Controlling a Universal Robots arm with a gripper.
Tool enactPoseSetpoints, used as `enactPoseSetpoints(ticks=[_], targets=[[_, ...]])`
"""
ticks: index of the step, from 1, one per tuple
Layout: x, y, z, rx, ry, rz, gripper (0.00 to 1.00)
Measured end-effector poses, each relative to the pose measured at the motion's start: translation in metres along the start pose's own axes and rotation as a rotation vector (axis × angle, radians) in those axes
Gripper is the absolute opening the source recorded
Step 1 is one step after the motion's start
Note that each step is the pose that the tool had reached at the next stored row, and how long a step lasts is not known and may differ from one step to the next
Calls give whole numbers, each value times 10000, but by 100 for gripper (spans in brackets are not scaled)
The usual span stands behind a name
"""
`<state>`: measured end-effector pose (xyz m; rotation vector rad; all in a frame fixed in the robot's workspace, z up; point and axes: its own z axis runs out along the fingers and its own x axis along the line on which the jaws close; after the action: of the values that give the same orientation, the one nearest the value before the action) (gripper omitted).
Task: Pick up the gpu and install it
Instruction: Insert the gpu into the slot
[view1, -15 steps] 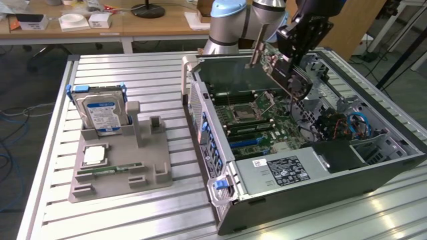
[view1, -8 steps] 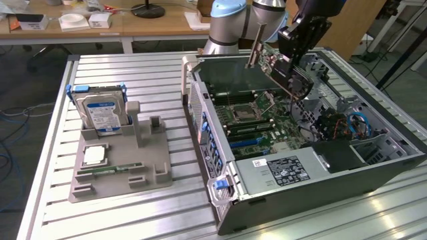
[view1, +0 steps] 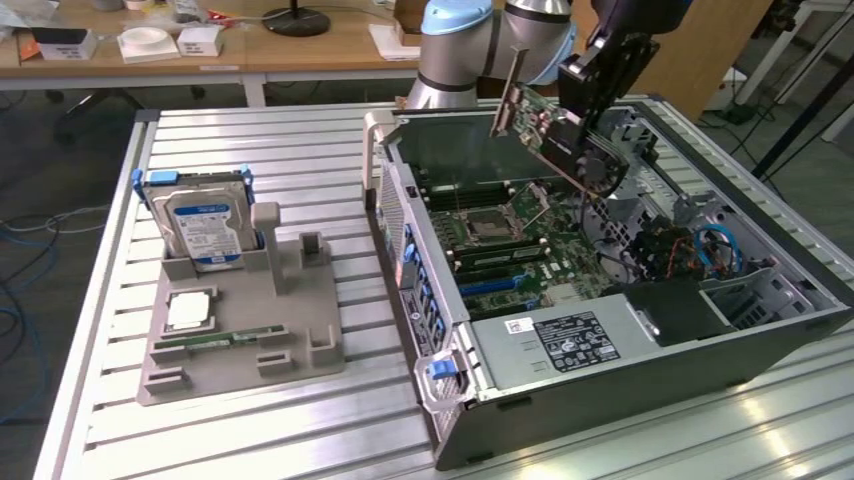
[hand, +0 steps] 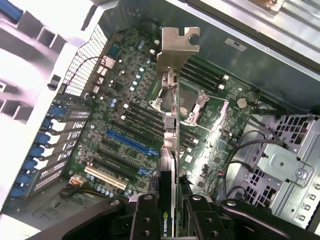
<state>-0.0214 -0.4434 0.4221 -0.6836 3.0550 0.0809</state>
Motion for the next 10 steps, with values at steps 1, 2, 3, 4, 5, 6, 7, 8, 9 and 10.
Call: enactPoseSetpoints(ticks=[1, 2, 3, 4, 5, 6, 7, 8, 9, 10], targets=[[0, 0, 0, -2, 5, -89, 26], [0, 0, 0, -3, 9, -179, 26], [0, 0, 0, -5, 14, -274, 26], [0, 0, 1, -9, 20, -401, 26], [0, 0, 1, -11, 26, -531, 26], [0, 0, 1, -14, 32, -654, 26], [0, 0, 1, -16, 37, -768, 26], [0, 0, 2, -19, 44, -890, 26], [0, 0, 2, -21, 49, -1009, 26], [0, 0, 2, -24, 55, -1127, 26]])
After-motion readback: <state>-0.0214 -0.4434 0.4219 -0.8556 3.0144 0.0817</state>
